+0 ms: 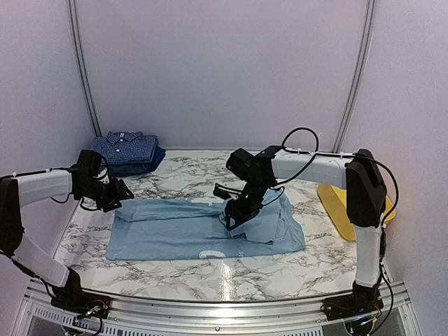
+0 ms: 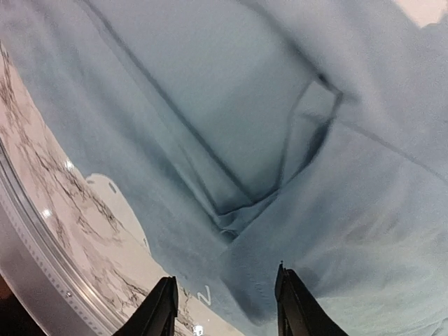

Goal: Fold and stack the mixed laundry pile
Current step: Adjust the rectangle-folded T-shirt at the center of the board.

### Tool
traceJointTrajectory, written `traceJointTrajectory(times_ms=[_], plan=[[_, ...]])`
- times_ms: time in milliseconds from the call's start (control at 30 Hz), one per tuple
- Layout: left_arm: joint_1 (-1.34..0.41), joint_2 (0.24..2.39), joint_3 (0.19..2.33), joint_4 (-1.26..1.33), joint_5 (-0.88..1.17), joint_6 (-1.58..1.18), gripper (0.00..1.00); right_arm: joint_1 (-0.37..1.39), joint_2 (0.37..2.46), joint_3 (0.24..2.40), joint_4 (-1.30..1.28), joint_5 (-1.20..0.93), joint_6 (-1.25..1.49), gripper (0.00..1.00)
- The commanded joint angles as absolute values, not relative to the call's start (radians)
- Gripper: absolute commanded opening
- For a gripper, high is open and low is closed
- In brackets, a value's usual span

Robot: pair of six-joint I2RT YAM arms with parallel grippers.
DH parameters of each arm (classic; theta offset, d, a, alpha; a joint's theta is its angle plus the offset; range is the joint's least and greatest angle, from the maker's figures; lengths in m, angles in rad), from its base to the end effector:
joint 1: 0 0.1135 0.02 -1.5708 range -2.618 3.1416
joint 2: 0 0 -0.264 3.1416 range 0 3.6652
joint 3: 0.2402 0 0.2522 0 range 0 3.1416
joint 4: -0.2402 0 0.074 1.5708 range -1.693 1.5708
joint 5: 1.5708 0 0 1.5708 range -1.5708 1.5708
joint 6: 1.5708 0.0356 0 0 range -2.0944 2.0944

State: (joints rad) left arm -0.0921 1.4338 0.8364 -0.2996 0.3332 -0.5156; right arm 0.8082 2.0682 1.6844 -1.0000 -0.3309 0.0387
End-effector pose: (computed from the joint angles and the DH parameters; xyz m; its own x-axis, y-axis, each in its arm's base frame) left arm 0.2851 -0.0380 0.2027 -0.8200 -0.3922 -0.4168 -0.1312 0.8378 -0.5300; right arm 0.2787 0.3085 0.2036 -0.7063 -0.6863 -0.1734 -0.6987 0.6367 0.3262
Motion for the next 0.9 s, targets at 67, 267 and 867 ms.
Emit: traceJointTrajectory(times_ms=[67,267,867], plan=[[-0.1,1.516,0.928,-0.276,0.364,-0.437,0.64,0.553,1.97,1.671,-0.798,-0.408,0.145,0.44],[-0.124,1.662,1.023,-0.27,0.406,-0.427,0.64,0.401,2.047,1.645,-0.671,-0.442,0.223,0.44],[-0.009,1.683,0.895,-0.279,0.184,-0.522,0.64,0.276,2.302,1.745,-0.684,-0.23,0.17,0.45]])
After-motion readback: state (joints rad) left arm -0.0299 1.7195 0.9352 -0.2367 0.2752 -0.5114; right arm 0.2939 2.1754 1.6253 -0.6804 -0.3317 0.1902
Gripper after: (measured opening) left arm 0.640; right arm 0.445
